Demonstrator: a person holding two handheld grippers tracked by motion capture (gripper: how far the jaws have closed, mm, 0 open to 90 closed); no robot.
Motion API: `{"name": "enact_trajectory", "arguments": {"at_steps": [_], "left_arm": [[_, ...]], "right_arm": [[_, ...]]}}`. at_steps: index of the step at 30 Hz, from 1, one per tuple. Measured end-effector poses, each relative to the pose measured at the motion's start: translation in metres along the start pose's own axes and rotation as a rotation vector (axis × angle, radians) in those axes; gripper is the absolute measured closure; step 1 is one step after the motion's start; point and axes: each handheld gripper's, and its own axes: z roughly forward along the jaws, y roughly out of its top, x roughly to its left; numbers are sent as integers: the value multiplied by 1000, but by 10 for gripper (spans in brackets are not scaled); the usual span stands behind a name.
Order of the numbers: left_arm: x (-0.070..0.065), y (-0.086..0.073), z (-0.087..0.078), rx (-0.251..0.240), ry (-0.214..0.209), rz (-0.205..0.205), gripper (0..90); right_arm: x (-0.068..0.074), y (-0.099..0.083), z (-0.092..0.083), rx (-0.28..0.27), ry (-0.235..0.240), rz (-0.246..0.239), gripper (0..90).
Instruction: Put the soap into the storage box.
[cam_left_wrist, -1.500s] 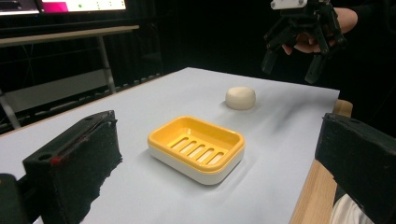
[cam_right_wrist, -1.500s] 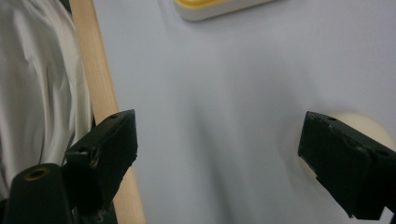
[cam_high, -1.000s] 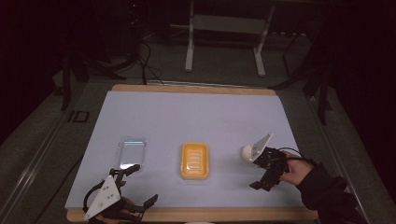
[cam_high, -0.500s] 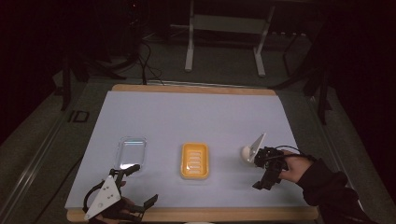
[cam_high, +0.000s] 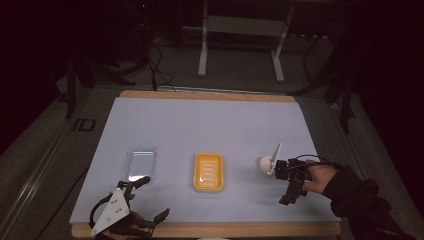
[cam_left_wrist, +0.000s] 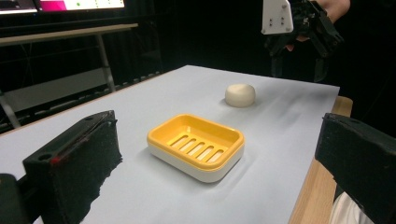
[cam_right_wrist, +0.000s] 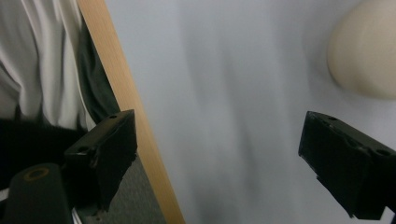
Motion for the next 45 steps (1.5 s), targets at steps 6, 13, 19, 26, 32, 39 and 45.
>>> {"name": "enact_trajectory", "arguments": {"at_steps": [6, 13, 19, 26, 32, 39, 45], "left_arm": [[0, 0, 0, 2, -2, 0, 1], [0, 0, 0, 3, -2, -1, 1], [0, 0, 1, 3, -3, -3, 1], [0, 0, 1, 2, -8, -6, 1], [0, 0, 1, -1, -7, -6, 1], [0, 0, 1, -4, -13, -10, 1], [0, 0, 1, -3, -15, -9, 1]], "right_arm": [[-4, -4, 0, 50, -2, 22, 114], [-13, -8, 4, 136, 23, 47, 126], [-25, -14, 5, 165, 1, 62, 125], [-39, -20, 5, 134, -37, 83, 128], [-47, -22, 9, 99, -77, 34, 134], [-56, -22, 14, 56, -82, 11, 155], [-63, -20, 15, 25, -82, 13, 171]]}}
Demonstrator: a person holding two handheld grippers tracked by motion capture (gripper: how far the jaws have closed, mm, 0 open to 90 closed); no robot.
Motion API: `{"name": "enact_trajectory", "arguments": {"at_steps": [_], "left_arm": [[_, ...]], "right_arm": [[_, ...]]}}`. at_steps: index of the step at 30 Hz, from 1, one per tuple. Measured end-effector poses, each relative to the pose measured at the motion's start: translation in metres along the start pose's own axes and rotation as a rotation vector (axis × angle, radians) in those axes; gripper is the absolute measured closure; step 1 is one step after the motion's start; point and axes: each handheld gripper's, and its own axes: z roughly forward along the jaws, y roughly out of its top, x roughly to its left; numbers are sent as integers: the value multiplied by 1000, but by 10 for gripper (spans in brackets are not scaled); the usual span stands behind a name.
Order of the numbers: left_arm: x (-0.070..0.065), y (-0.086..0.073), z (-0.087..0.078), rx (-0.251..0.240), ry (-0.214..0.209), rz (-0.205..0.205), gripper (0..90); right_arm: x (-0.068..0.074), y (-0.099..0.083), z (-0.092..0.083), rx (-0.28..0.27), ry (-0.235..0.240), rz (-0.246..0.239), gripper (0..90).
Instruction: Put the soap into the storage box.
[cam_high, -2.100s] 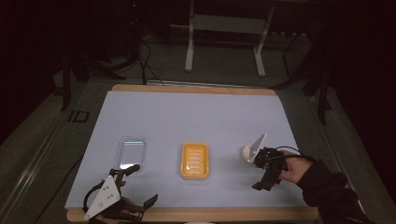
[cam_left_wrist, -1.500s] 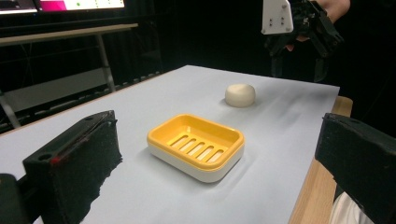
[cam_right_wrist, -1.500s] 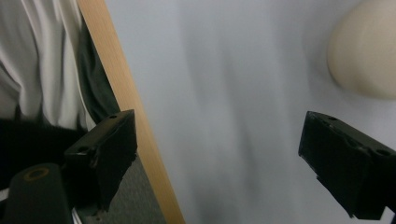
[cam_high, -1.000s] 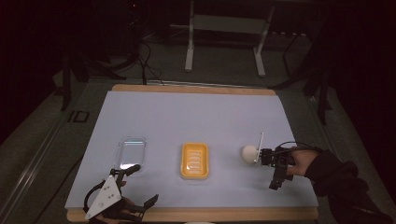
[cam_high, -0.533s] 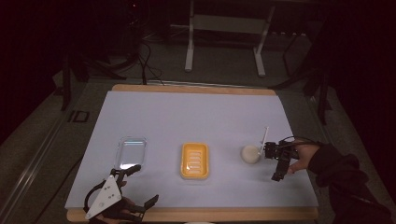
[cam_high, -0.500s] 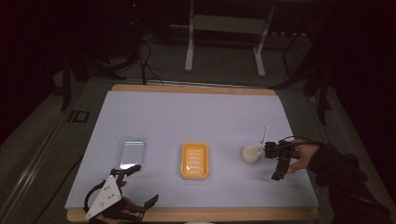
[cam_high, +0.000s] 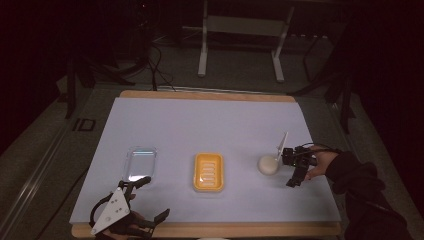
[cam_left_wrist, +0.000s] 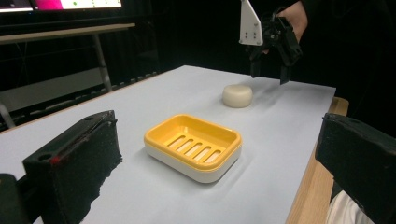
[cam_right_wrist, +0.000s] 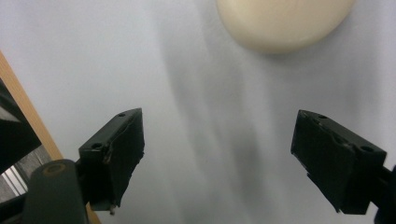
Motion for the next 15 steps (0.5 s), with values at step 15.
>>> {"name": "enact_trajectory", "arguments": {"at_steps": [15], "left_arm": [[1, 0, -1, -6, -3, -2, 1]], "right_arm": [[-10, 10, -1, -108, -35, -25, 174]]}}
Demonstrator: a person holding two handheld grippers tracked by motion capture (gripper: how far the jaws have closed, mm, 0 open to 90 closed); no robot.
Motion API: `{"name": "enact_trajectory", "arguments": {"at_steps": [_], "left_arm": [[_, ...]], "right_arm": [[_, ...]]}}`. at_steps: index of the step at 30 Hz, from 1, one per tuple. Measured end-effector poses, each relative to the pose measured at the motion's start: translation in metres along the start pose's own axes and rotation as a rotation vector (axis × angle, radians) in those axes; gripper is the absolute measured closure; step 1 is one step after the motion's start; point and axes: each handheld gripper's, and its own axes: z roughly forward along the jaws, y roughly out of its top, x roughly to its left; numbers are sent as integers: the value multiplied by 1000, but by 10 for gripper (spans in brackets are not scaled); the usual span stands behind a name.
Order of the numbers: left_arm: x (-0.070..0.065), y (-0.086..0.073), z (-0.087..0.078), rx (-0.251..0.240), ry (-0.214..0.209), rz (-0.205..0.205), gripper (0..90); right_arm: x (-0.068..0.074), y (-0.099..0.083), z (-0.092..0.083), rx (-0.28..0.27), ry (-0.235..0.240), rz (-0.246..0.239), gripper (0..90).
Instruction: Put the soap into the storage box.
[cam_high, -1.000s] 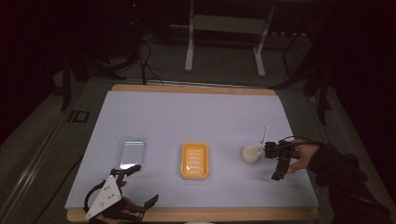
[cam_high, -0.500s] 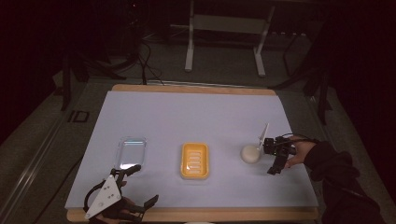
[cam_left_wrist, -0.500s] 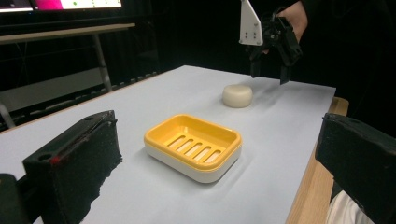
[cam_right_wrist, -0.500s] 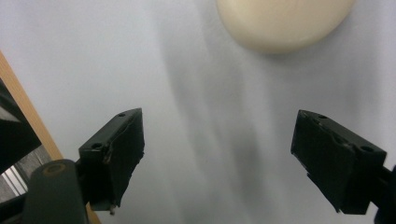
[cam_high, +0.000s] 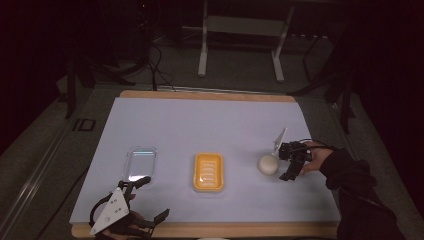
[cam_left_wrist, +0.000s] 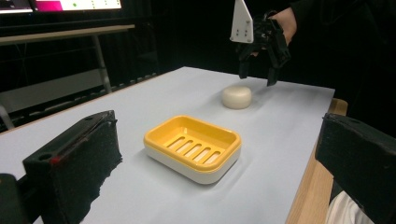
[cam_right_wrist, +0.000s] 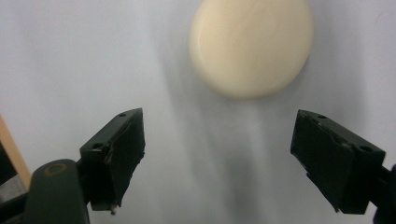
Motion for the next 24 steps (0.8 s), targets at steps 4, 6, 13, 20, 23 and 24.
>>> {"name": "enact_trajectory", "arguments": {"at_steps": [4, 6, 13, 20, 23, 24], "left_arm": [[0, 0, 0, 0, -1, -1, 1], [0, 0, 0, 1, -2, -1, 1], [0, 0, 0, -4, -2, -1, 1], [0, 0, 1, -4, -4, -2, 1], [0, 0, 1, -3, -4, -1, 1], [0, 0, 1, -2, -5, -1, 1]], "right_arm": [[-1, 3, -1, -13, -17, -4, 175], [-3, 4, -1, -23, -6, 15, 174], [-6, 2, 3, -71, -34, 9, 173], [-10, 1, 15, -109, -5, 13, 181], [-10, 2, 21, -118, 5, 12, 182], [-11, 3, 23, -123, 0, 11, 182]]}}
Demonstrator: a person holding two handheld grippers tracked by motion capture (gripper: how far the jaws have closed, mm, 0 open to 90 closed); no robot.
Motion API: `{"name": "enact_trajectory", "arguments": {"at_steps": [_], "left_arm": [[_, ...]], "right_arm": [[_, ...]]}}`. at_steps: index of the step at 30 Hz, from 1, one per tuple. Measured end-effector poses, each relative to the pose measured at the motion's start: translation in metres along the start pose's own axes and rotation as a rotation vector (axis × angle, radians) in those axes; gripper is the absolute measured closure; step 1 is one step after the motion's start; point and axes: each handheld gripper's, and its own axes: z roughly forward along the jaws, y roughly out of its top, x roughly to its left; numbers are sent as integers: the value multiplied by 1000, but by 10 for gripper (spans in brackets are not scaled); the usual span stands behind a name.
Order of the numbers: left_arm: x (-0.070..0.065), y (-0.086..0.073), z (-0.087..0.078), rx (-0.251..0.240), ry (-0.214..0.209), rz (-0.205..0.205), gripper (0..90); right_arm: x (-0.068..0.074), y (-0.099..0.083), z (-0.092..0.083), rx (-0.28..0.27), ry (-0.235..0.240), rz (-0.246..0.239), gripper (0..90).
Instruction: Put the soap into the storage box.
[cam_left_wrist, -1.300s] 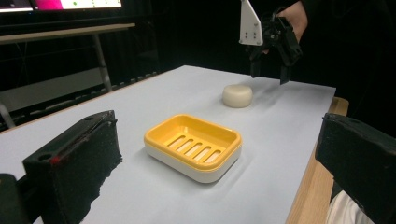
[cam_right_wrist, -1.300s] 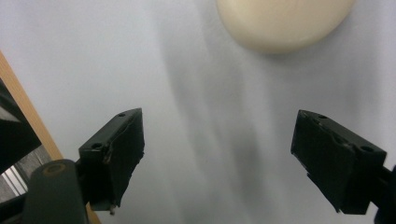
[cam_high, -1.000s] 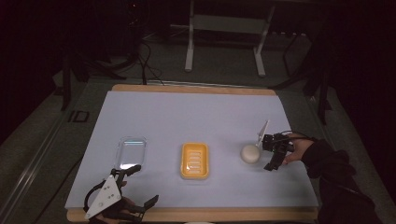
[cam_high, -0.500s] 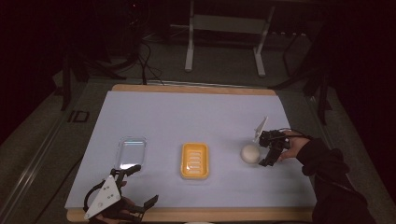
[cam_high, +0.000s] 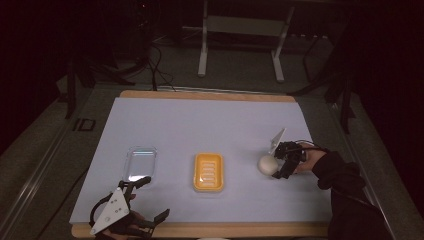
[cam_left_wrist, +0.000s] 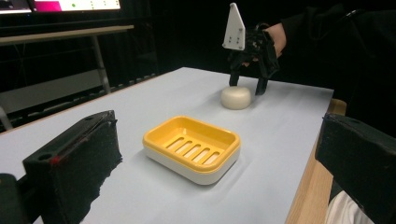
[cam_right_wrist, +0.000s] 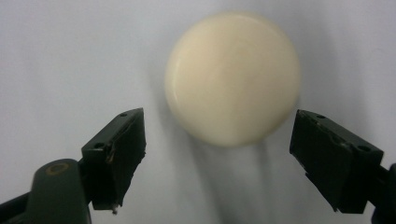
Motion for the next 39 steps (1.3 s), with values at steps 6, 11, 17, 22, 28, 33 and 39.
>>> {"name": "enact_trajectory", "arguments": {"at_steps": [6, 11, 17, 22, 28, 33, 39], "left_arm": [[0, 0, 0, 0, -1, 0, 1], [0, 0, 0, 2, -3, 1, 1], [0, 0, 0, 3, -3, 3, 1], [-1, 0, 1, 6, -4, 6, 1], [-1, -1, 0, 10, -5, 9, 1], [-1, -1, 1, 12, -5, 11, 1], [-1, -1, 1, 14, -6, 16, 1]], "right_arm": [[-2, 1, 7, -33, -1, -3, 191], [-3, 3, 12, -61, -10, -1, 205], [-4, 6, 17, -70, -1, -2, 205], [-4, 8, 21, -65, 2, -7, 213], [-6, 9, 24, -58, 2, -3, 236], [-7, 9, 25, -63, 19, -2, 242], [-8, 12, 26, -33, 35, 2, 246]]}}
